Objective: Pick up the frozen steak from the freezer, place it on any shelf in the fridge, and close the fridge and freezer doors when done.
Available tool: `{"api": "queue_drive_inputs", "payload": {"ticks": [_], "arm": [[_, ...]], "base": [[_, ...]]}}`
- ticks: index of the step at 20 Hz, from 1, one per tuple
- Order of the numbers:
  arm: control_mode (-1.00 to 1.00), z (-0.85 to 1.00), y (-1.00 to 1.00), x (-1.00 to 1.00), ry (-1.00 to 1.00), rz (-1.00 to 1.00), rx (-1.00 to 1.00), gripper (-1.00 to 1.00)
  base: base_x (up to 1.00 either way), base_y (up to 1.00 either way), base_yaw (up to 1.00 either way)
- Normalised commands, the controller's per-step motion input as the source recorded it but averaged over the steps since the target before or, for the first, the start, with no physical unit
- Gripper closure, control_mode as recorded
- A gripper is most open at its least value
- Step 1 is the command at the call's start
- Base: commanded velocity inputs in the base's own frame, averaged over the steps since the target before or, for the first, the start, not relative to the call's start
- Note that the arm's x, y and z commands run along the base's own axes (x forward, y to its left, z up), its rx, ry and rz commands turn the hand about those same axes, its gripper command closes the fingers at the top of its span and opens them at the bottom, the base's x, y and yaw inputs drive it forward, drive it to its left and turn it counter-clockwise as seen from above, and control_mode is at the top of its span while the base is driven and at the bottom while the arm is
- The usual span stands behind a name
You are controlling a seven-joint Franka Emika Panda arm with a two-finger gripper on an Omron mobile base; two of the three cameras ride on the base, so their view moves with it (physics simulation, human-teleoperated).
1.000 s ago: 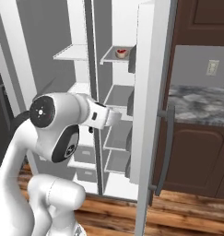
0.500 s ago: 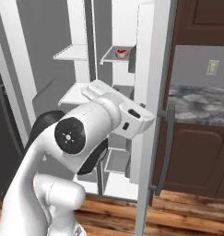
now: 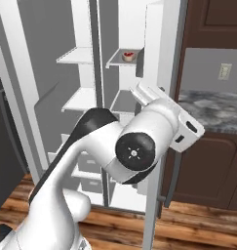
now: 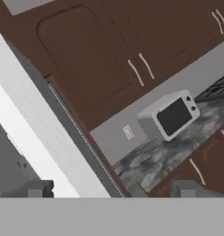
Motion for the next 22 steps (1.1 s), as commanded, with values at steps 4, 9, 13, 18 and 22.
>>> {"api": "queue_drive_inputs", "payload": {"ticks": [4, 9, 13, 18, 22], "arm": [[-1.0, -0.28, -0.62, 0.32, 0.0, 0.06, 0.14, -1.0], [-1.0, -0.18, -0.48, 0.6, 0.01, 0.11, 0.15, -1.0], [-1.0, -0.08, -0.16, 0.81, -0.01, 0.16, 0.17, -1.0], [-1.0, -0.1, 0.0, 0.86, -0.02, 0.22, 0.15, -1.0], [-1.0, -0.15, 0.0, 0.81, -0.03, 0.25, 0.13, -1.0]], "base": [[0.0, 0.0, 0.0], [0.0, 0.0, 0.0], [0.0, 0.0, 0.0], [0.0, 0.0, 0.0], [0.0, 0.0, 0.0]]}}
